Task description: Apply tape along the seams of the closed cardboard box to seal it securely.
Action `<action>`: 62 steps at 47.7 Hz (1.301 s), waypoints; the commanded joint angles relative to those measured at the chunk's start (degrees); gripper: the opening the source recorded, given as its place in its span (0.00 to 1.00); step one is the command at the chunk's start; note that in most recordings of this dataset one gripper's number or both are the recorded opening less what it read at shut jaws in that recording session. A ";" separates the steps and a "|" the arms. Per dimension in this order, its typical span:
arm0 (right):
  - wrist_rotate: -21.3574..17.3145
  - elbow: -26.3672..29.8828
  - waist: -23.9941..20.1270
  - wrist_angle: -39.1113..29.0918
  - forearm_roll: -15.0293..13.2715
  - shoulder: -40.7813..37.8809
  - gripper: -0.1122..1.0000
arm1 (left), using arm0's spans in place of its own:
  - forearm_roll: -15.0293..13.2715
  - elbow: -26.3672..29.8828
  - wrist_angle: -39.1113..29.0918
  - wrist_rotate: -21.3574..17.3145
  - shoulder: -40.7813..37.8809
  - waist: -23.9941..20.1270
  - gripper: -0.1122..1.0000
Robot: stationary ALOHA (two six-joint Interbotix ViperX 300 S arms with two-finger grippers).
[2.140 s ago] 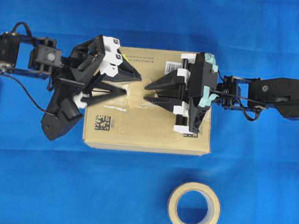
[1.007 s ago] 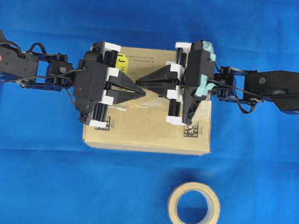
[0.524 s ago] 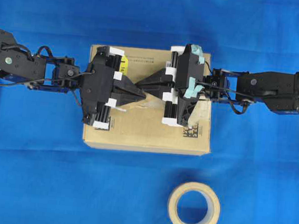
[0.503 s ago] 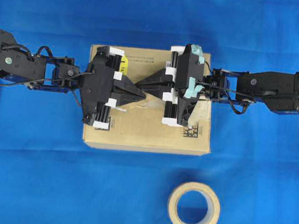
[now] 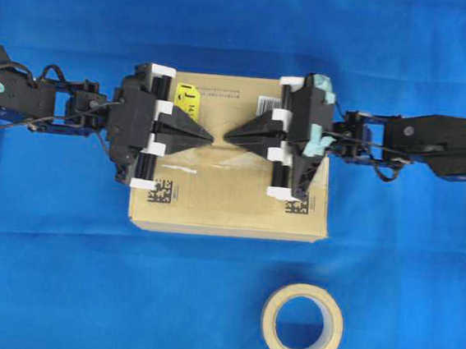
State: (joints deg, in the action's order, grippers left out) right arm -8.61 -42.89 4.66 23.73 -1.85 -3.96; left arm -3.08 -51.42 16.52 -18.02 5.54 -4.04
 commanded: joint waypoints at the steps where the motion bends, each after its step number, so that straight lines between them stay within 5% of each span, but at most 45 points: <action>1: -0.18 -1.32 -0.09 0.00 0.88 2.55 0.10 | -0.18 -1.14 -0.44 0.09 1.41 -0.70 0.10; 11: -0.09 -1.93 -0.35 0.09 1.05 5.19 0.10 | -0.18 0.09 0.18 0.00 3.08 0.70 0.10; 34: 0.88 6.50 -1.05 -2.11 0.62 0.97 0.10 | -0.09 6.24 0.18 0.00 1.23 6.42 0.10; 62: 0.53 8.00 -2.81 -1.14 0.35 -3.43 0.10 | -0.18 4.66 5.63 0.00 -1.93 4.83 0.10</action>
State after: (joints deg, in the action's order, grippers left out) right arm -8.00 -35.95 2.02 22.15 -1.67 -7.65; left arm -3.08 -47.20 20.65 -18.02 3.08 1.58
